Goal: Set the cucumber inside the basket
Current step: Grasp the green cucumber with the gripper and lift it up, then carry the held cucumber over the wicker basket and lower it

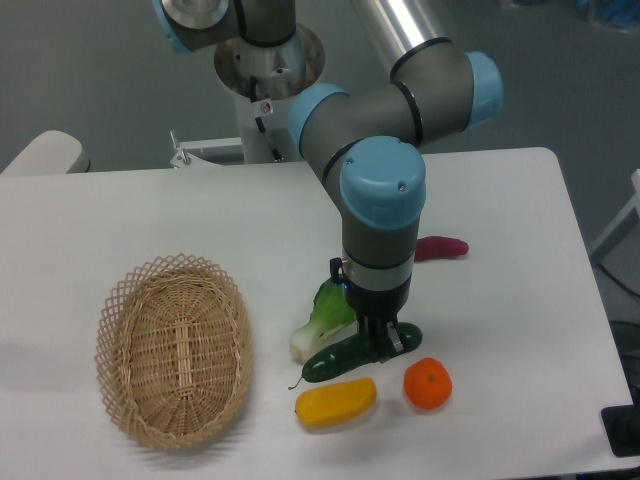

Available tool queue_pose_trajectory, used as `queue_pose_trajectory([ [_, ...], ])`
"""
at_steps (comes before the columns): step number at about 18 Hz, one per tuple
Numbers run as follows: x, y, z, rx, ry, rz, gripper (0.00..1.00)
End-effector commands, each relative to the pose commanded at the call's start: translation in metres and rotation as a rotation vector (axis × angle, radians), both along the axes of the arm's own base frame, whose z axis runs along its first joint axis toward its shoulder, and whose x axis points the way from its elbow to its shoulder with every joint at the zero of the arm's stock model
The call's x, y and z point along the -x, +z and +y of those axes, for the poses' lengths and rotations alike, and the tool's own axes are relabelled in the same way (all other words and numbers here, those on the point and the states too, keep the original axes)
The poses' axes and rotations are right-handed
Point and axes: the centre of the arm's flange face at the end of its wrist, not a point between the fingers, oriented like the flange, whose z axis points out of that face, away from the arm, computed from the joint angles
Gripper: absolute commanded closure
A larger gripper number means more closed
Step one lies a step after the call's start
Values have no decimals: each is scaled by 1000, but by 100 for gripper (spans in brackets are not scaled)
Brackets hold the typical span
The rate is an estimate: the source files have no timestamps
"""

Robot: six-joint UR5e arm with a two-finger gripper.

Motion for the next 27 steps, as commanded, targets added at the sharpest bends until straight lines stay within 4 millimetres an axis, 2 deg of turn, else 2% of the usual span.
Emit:
queue_pose_trajectory([
  [9,-5,9,4,-23,9,-3,78],
  [12,-10,5,3,-22,20,-18,78],
  [15,-16,12,1,-24,26,-18,78],
  [17,-32,15,9,-20,27,-27,78],
  [19,-50,9,18,-15,68,-46,78],
  [21,-77,-4,30,-1,111,-68,78],
  [26,-147,-10,49,0,327,-129,77],
  [27,-161,-16,49,10,372,-144,77],
])
